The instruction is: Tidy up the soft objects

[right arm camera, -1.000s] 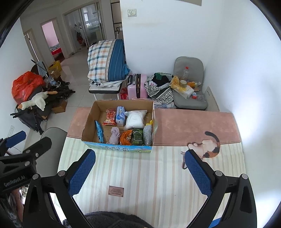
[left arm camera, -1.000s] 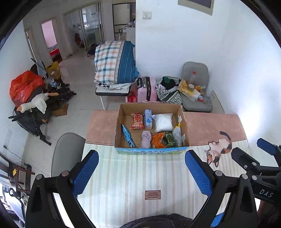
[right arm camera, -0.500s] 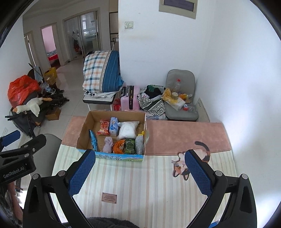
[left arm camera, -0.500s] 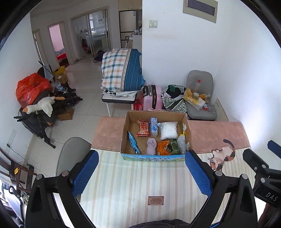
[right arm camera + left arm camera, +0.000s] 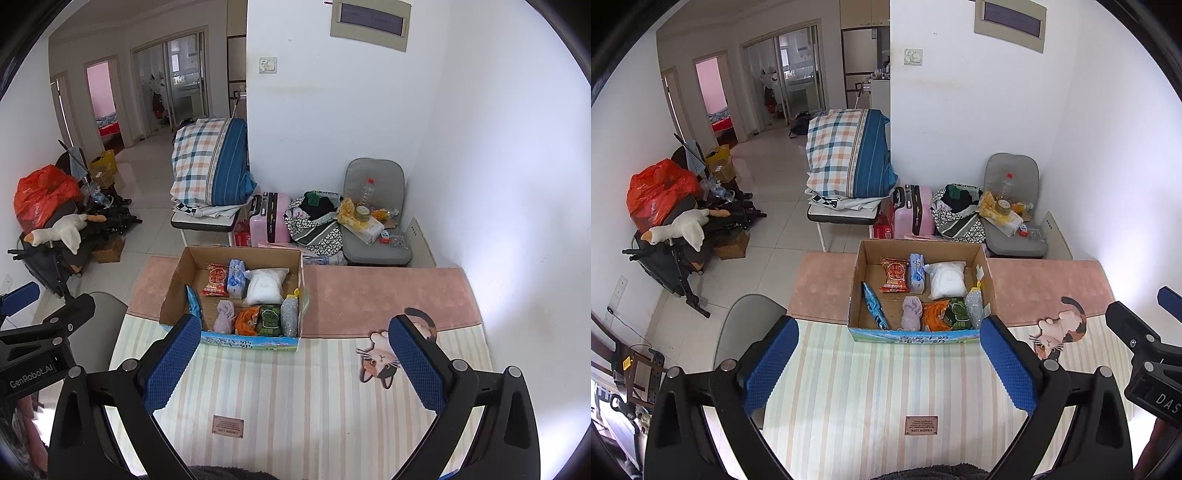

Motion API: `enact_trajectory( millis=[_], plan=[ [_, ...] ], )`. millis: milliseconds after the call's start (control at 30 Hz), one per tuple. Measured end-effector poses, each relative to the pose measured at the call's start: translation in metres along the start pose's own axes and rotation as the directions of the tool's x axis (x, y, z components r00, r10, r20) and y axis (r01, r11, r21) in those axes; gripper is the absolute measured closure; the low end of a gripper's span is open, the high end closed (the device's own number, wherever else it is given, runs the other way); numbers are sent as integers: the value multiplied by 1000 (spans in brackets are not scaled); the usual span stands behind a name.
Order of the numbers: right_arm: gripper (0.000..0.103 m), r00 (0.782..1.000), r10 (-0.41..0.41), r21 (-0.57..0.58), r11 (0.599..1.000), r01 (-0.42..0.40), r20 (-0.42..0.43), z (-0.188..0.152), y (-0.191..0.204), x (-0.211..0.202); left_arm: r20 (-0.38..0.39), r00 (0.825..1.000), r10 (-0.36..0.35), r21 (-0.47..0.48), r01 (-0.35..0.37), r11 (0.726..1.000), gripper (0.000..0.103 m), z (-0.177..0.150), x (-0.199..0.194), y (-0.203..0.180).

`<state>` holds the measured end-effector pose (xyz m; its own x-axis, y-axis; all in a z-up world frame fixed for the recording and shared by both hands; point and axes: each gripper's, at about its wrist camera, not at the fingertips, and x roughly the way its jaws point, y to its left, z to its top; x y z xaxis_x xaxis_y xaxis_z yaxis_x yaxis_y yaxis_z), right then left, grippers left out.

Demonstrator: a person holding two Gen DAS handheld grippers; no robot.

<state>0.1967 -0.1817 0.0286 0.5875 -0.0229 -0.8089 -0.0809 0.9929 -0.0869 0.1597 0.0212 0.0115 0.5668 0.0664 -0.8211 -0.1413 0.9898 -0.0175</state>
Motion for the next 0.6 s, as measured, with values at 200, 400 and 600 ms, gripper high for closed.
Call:
enact_trajectory(
  millis=[200, 400, 600],
  plan=[
    [0, 1000, -5, 0, 1000, 5, 5, 0, -1, 0, 0, 1000, -1, 1, 1, 1000, 2, 1, -1, 0],
    [0, 1000, -5, -3, 1000, 5, 8, 1, -1, 0, 1, 1000, -2, 0, 2, 1000, 2, 0, 0, 0],
    [0, 1000, -12, -4, 1000, 12, 16, 3, -1, -1, 4, 1000, -2, 2, 2, 1000, 2, 4, -3, -1]
  ],
)
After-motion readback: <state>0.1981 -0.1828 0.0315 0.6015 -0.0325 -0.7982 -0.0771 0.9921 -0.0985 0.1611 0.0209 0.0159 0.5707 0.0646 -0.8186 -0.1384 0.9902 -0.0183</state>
